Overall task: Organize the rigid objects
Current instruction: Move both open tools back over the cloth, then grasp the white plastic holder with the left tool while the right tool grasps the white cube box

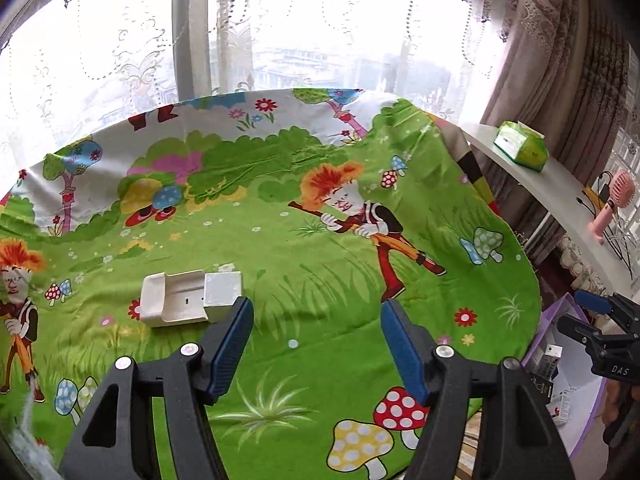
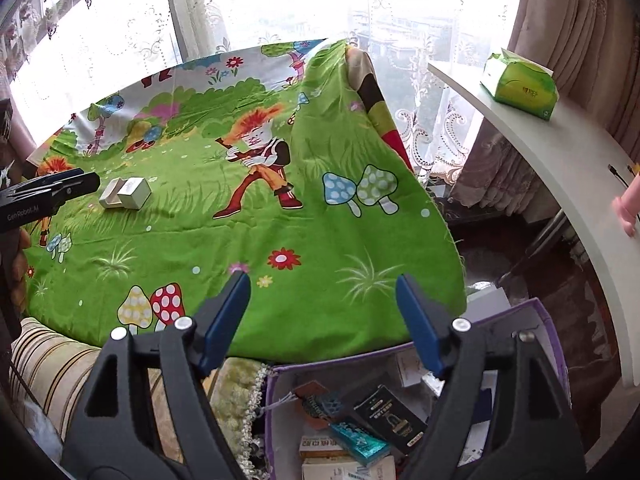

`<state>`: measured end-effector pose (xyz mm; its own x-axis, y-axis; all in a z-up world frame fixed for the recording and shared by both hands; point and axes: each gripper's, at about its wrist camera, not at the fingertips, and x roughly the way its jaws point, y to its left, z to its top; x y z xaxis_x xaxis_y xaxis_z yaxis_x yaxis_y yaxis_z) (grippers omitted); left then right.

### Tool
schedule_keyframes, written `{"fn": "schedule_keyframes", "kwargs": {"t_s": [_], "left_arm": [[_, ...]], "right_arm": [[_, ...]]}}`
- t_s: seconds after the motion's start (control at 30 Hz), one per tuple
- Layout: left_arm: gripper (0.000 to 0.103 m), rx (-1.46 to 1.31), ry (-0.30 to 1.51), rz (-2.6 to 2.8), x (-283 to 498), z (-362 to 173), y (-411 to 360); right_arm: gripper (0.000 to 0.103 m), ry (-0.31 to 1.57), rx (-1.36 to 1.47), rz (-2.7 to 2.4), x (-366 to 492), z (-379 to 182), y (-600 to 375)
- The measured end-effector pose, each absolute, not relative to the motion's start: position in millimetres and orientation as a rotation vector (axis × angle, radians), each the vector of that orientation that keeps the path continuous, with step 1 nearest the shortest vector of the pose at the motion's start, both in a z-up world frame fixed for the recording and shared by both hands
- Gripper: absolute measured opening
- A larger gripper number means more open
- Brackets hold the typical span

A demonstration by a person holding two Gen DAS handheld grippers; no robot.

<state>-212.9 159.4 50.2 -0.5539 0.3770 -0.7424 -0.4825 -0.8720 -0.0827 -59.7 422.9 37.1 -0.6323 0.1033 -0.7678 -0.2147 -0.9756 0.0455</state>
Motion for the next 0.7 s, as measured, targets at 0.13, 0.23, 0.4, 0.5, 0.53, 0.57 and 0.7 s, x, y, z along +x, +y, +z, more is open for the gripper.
{"fn": "schedule_keyframes", "kwargs": {"t_s": [0.13, 0.23, 0.4, 0.5, 0.53, 0.57, 0.7], "left_arm": [[0.067, -1.164, 0.129, 2.491, -252, 39, 123], [0.067, -1.221, 0.098, 2.528, -279, 27, 101], [0.067, -1.328, 0.029, 2.547, -318, 1, 70], [0.067, -1.387, -0.01, 2.528, -338, -16, 57], [0.067, -1.407, -0.015, 2.516, -344, -22, 54], [0.067, -1.423, -0.018, 2.505, -347, -29, 53], [0.067, -1.476, -0.01, 2.468, -358, -54, 55]], "right_arm": [[0.08, 0.202, -1.27, 2.707, -87, 37, 404], [0.082, 0.187, -1.285, 2.727, -108, 38, 388], [0.082, 0.159, -1.315, 2.783, -144, 41, 356], [0.083, 0.159, -1.341, 2.809, -166, 41, 336], [0.083, 0.163, -1.347, 2.818, -173, 41, 328], [0.083, 0.165, -1.354, 2.824, -180, 40, 321], [0.084, 0.174, -1.391, 2.842, -207, 37, 293]]}}
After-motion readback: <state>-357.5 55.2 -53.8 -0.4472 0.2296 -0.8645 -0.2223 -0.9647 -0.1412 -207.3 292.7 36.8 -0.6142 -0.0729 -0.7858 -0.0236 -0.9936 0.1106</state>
